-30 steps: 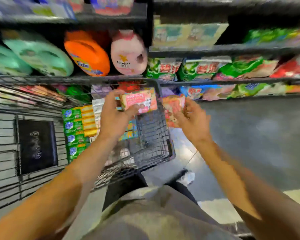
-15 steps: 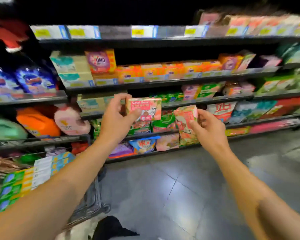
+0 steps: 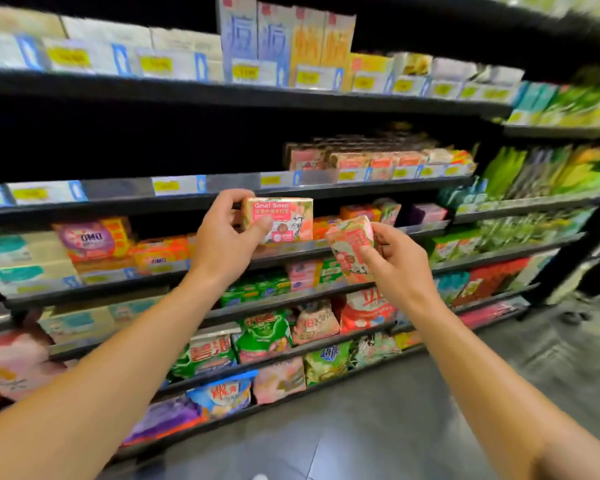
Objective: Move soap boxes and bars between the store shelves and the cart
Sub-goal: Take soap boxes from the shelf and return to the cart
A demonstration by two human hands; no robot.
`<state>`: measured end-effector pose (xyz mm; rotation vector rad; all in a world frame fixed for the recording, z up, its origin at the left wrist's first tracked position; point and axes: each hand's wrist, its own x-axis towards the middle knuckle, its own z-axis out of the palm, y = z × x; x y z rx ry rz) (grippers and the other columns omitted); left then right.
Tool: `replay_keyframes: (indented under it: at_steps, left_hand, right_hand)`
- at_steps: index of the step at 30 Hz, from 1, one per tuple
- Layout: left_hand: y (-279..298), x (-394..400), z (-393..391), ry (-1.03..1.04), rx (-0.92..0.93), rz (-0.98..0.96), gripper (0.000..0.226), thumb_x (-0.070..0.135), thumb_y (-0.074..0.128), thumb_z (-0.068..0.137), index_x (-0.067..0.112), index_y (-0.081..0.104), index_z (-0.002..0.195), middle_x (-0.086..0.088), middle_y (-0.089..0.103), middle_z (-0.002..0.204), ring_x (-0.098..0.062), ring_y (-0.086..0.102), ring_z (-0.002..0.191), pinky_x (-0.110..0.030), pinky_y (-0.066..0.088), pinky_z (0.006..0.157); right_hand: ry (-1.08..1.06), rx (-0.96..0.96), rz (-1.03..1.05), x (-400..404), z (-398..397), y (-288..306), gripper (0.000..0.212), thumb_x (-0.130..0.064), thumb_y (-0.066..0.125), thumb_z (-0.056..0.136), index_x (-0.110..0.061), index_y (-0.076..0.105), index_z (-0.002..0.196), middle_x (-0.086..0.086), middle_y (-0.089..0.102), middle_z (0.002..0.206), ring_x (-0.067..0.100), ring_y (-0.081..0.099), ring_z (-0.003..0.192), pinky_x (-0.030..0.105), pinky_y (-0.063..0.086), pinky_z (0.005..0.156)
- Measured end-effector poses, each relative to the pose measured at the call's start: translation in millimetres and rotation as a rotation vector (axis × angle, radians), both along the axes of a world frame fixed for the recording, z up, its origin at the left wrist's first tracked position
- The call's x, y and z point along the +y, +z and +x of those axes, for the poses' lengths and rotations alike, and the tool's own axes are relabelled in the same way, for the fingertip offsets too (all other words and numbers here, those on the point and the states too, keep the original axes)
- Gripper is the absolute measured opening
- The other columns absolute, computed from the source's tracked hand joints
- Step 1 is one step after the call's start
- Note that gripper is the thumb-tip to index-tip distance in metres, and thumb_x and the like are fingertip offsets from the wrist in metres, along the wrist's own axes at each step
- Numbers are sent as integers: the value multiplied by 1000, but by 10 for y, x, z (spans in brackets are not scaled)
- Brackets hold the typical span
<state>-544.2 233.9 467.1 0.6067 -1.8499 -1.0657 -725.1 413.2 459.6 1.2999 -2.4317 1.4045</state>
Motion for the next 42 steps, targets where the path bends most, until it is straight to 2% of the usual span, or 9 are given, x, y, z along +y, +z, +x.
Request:
replay_keyframes:
  at_steps: [6, 11, 13, 16, 22, 26, 31, 35, 42]
  left_hand:
    - [189, -486, -703, 37, 13, -50, 35, 26, 72, 88, 35, 50, 114, 12, 63, 105, -7, 63, 95, -41, 58, 79]
    - [376, -960, -1198, 40, -24, -216, 43, 17, 75, 83, 25, 53, 118, 10, 62, 102, 8, 58, 91, -7, 47, 74]
    - [405, -1125, -1351, 27, -58, -257, 46, 16, 76, 82, 26, 53, 120, 11, 61, 100, 3, 60, 91, -5, 45, 72]
    - [411, -1319, -1543, 42, -90, -283, 47, 17, 75, 83, 27, 51, 123, 7, 61, 108, -5, 60, 96, -8, 47, 75]
    - [373, -1576, -1807, 132, -202, -285, 47, 15, 71, 86, 22, 50, 128, -1, 63, 114, -18, 62, 105, -36, 55, 87]
    - [345, -1660, -1914, 140, -285, -243, 48, 17, 70, 88, 20, 50, 132, -4, 61, 122, -19, 60, 112, -37, 54, 92]
    - [311, -1745, -1975, 165, -457, -201, 48, 19, 69, 89, 26, 49, 132, 6, 56, 113, -8, 55, 99, -22, 46, 80]
    - [316, -1806, -1986, 290, -556, -177, 51, 17, 77, 82, 22, 52, 127, 4, 57, 110, -12, 56, 98, -26, 46, 80]
    - [255, -1862, -2089, 441, -700, -175, 51, 28, 77, 80, 25, 57, 126, -2, 60, 127, -21, 58, 112, -32, 49, 89]
  right_hand:
    - [1, 65, 37, -494, -574, 122, 34, -31, 62, 95, -27, 62, 128, -8, 68, 113, 11, 63, 104, 44, 54, 90]
    - [43, 88, 77, -957, -944, 205, 35, -32, 62, 96, -25, 61, 130, -8, 65, 111, 11, 60, 103, 40, 52, 90]
    - [69, 121, 98, -1106, -1040, 216, 35, -31, 62, 96, -24, 60, 131, -9, 64, 111, 9, 58, 103, 38, 51, 91]
    - [92, 133, 116, -1294, -1168, 209, 39, -30, 62, 96, -23, 58, 134, -8, 64, 119, 9, 56, 109, 34, 49, 94]
    - [155, 150, 150, -1533, -1369, 146, 38, -30, 61, 96, -26, 57, 134, -7, 64, 122, 9, 55, 114, 32, 48, 96]
    - [189, 137, 172, -1640, -1511, 62, 42, -31, 61, 96, -25, 54, 137, -5, 62, 124, 11, 55, 115, 33, 47, 98]
    - [257, 134, 185, -1724, -1698, -16, 44, -31, 61, 96, -22, 54, 138, -3, 62, 123, 11, 54, 113, 32, 47, 97]
    - [334, 140, 177, -1791, -1801, -39, 44, -30, 61, 96, -21, 54, 139, -3, 62, 124, 11, 53, 115, 30, 45, 97]
    - [403, 135, 142, -1859, -1975, -105, 46, -31, 61, 95, -23, 53, 139, -5, 62, 127, 9, 53, 116, 31, 46, 99]
